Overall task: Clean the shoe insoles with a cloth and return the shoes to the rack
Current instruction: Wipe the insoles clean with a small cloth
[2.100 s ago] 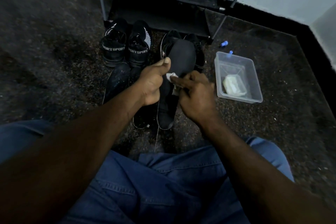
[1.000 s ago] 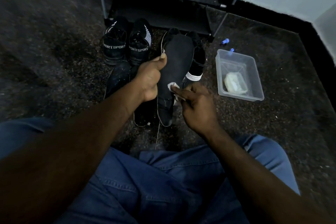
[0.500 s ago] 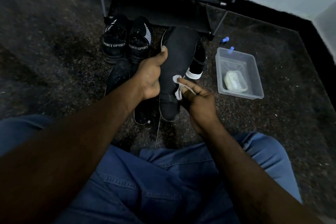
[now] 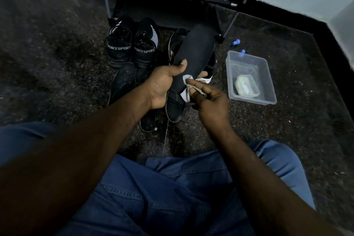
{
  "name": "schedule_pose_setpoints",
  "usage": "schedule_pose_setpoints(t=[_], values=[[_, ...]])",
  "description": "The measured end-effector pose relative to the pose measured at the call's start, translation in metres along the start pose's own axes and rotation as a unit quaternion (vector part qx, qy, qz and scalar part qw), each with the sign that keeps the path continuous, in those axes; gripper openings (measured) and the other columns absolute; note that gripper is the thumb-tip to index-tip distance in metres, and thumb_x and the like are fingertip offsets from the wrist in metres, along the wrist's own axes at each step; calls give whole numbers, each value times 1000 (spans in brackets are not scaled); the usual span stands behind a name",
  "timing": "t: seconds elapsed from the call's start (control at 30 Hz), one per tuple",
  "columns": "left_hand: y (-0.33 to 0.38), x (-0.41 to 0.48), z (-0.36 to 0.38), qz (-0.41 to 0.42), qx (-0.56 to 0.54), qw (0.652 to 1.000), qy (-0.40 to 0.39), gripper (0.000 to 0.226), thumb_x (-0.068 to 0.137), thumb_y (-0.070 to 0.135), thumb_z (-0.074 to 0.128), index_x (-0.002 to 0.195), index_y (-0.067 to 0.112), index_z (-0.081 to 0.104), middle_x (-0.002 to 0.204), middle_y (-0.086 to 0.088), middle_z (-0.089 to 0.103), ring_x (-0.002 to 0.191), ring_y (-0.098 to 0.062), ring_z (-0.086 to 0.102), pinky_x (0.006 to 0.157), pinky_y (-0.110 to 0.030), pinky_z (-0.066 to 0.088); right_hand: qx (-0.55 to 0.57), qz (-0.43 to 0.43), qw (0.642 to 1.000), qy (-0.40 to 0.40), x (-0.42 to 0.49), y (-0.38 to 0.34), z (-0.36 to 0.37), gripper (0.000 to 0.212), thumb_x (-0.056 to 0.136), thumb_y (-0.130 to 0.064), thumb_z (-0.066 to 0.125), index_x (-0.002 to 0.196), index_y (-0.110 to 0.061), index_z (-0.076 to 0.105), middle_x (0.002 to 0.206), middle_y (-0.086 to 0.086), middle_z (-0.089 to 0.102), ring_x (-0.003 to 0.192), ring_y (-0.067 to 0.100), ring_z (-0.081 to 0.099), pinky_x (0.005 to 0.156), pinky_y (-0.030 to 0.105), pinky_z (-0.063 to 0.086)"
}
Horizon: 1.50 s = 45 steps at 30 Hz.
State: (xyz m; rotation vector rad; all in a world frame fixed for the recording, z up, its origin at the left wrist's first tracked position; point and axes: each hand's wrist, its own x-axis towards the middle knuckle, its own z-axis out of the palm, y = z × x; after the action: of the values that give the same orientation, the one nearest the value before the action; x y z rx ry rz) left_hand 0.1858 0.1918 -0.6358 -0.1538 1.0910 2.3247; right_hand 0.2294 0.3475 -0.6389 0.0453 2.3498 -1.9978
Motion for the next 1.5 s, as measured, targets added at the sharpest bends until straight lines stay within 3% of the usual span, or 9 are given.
schedule_pose_setpoints(t=[0.27, 0.43, 0.57, 0.63, 0.73, 0.97, 1.17, 1.33, 1.5], values=[[6, -5, 2, 38, 30, 996, 73, 46, 107, 35, 50, 136, 2, 63, 128, -15, 71, 112, -29, 71, 95, -38, 58, -130, -122, 975, 137, 5, -22, -8, 23, 94, -13, 71, 111, -26, 80, 110, -7, 71, 102, 0, 68, 95, 25, 55], [7, -8, 5, 43, 45, 996, 71, 43, 108, 36, 49, 136, 7, 64, 121, -10, 75, 101, -24, 74, 87, -37, 58, -352, -214, 906, 96, 34, -35, -11, 31, 91, -17, 68, 119, -24, 77, 105, 0, 72, 99, 23, 65, 88, 28, 48], [9, -11, 8, 46, 31, 996, 68, 45, 109, 39, 45, 134, 6, 64, 122, -11, 74, 102, -25, 74, 92, -37, 60, -454, -247, 852, 77, 37, -28, -7, 31, 88, -25, 64, 115, -26, 79, 97, 2, 69, 95, 34, 59, 81, 43, 51], [10, -10, 3, 48, 22, 996, 70, 50, 110, 40, 43, 141, 5, 60, 134, -13, 68, 118, -29, 68, 105, -42, 54, -464, -262, 844, 66, 29, -22, -1, 34, 89, -29, 58, 115, -26, 79, 97, 2, 68, 96, 35, 58, 77, 47, 53], [10, -6, -4, 41, 4, 998, 52, 58, 111, 44, 35, 149, 3, 50, 147, -14, 59, 135, -32, 57, 113, -44, 48, -457, -264, 848, 51, 15, -10, 7, 36, 89, -27, 55, 117, -26, 78, 98, 3, 67, 93, 35, 57, 74, 48, 52], [11, 0, -6, 70, -78, 994, 22, 63, 112, 46, 25, 154, 2, 40, 153, -15, 53, 139, -34, 53, 113, -48, 47, -383, -267, 884, 19, -33, 6, 25, 46, 83, -19, 49, 119, -26, 77, 99, -1, 64, 93, 31, 56, 73, 46, 51], [10, 0, -7, 84, -73, 994, -8, 66, 111, 50, 25, 156, 3, 36, 153, -17, 52, 136, -40, 55, 114, -51, 45, -331, -282, 900, 5, -46, 5, 24, 41, 85, -10, 62, 120, -27, 77, 99, -5, 65, 93, 25, 56, 74, 47, 50], [12, 0, -7, 54, -35, 998, 5, 65, 110, 52, 26, 152, 5, 45, 146, -13, 59, 129, -38, 61, 108, -56, 49, -236, -231, 939, 98, -23, -12, 9, 35, 87, -7, 68, 117, -23, 78, 95, -2, 69, 91, 26, 65, 81, 46, 55], [6, -3, 2, 59, -44, 997, -8, 64, 111, 50, 25, 152, 4, 44, 149, -14, 57, 133, -32, 58, 109, -47, 51, -346, -222, 904, 117, 5, -24, 15, 26, 87, -24, 66, 109, -25, 81, 98, 0, 73, 94, 29, 66, 82, 47, 55]])
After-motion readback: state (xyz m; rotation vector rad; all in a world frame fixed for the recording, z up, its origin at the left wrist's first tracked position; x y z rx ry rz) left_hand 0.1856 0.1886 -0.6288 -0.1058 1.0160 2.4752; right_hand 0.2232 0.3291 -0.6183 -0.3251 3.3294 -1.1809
